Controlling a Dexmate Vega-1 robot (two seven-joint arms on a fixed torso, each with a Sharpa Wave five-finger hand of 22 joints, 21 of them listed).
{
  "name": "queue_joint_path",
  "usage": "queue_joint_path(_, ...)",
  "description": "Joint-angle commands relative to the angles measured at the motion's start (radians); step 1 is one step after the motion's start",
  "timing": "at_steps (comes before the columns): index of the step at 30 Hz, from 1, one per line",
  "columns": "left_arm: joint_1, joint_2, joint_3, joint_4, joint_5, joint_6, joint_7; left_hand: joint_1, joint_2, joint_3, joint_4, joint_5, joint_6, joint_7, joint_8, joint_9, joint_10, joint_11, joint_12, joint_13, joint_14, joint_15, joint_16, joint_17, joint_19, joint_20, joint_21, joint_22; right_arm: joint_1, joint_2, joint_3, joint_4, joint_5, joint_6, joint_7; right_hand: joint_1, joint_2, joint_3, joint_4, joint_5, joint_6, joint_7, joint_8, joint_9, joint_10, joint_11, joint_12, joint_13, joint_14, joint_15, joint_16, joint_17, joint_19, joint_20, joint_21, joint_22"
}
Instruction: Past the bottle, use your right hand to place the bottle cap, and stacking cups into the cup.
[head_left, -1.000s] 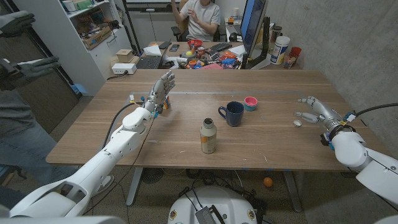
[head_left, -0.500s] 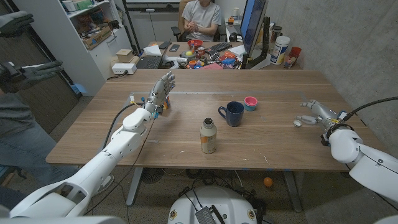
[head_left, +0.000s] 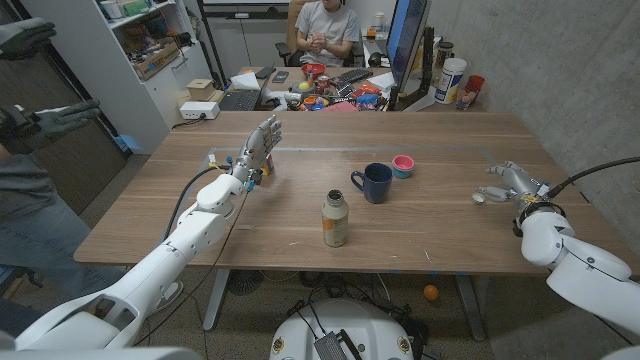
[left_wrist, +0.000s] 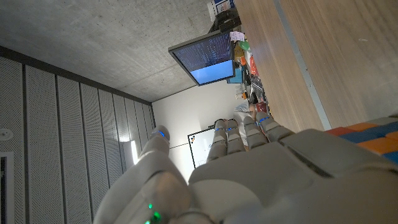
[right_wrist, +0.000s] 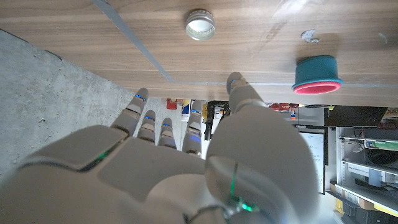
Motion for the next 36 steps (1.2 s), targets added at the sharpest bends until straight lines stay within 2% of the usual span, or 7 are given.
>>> queue_joint_path(1, -0.008, -0.001, 0.005, 0.0, 0.004, 0.01, 0.003, 0.002, 0.007, 0.003, -0.007, 0.006, 0.007, -0.003, 0.008, 0.004, 0.01, 0.001, 0.004, 0.004, 0.008, 0.005, 0.008, 0.004, 0.004, 0.005, -0.002, 0.001, 0.055, -0.006, -0.09, 0.029, -0.004, -0.048, -0.055, 0.0, -0.013, -0.003, 0.005, 0.005, 0.012, 0.001, 0.007, 0.005, 0.008, -0.001, 0.005, 0.001, 0.008, 0.001, 0.004, 0.004, 0.011, -0.003, 0.008, 0.005)
queue_joint_path(9, -0.006, 0.0, 0.003, 0.0, 0.007, 0.009, 0.01, 0.002, 0.008, 0.003, -0.008, 0.006, 0.008, -0.005, 0.007, 0.004, 0.008, 0.002, 0.002, 0.004, 0.008, 0.003, 0.007, 0.004, 0.005, 0.005, -0.003, 0.001, 0.104, -0.017, -0.145, 0.058, 0.014, -0.065, -0.057, -0.002, -0.014, -0.004, 0.006, 0.006, 0.015, -0.002, 0.008, 0.007, 0.005, -0.001, 0.004, 0.001, 0.006, -0.001, 0.003, 0.004, 0.008, -0.004, 0.007, 0.005)
queue_joint_path(19, -0.001, 0.007, 0.001, -0.012, 0.011, 0.017, 0.021, 0.001, 0.009, 0.002, -0.008, 0.006, 0.007, -0.006, 0.006, 0.004, 0.007, 0.001, 0.002, 0.004, 0.007, 0.002, 0.006, 0.004, 0.003, 0.008, -0.006, 0.001, 0.137, -0.015, -0.193, 0.089, 0.021, -0.066, -0.099, 0.014, -0.005, 0.005, 0.003, 0.011, 0.02, -0.015, 0.009, 0.01, 0.01, -0.01, 0.006, 0.001, 0.01, -0.008, 0.005, 0.004, 0.013, -0.007, 0.008, 0.005)
queue_joint_path(31, -0.011, 0.009, 0.009, -0.015, 0.017, 0.032, 0.02, 0.001, 0.01, 0.002, -0.009, 0.006, 0.007, -0.006, 0.006, 0.005, 0.006, 0.0, 0.001, 0.004, 0.007, 0.004, 0.006, 0.004, 0.002, 0.012, -0.008, 0.002, 0.159, -0.007, -0.237, 0.128, 0.034, -0.047, -0.139, 0.026, -0.005, 0.008, -0.001, 0.014, 0.028, -0.018, 0.011, 0.013, 0.02, -0.016, 0.01, 0.0, 0.02, -0.012, 0.007, 0.004, 0.02, -0.008, 0.009, 0.005)
queue_joint_path(36, -0.015, 0.011, 0.011, -0.017, 0.019, 0.037, 0.018, 0.0, 0.011, 0.002, -0.009, 0.006, 0.009, -0.007, 0.006, 0.005, 0.006, 0.002, 0.0, 0.004, 0.007, 0.003, 0.006, 0.004, 0.001, 0.012, -0.009, 0.002, 0.191, -0.009, -0.277, 0.137, 0.02, -0.078, -0.137, 0.027, -0.007, 0.008, 0.0, 0.014, 0.03, -0.018, 0.011, 0.015, 0.024, -0.019, 0.011, 0.0, 0.027, -0.014, 0.009, 0.004, 0.023, -0.009, 0.01, 0.005)
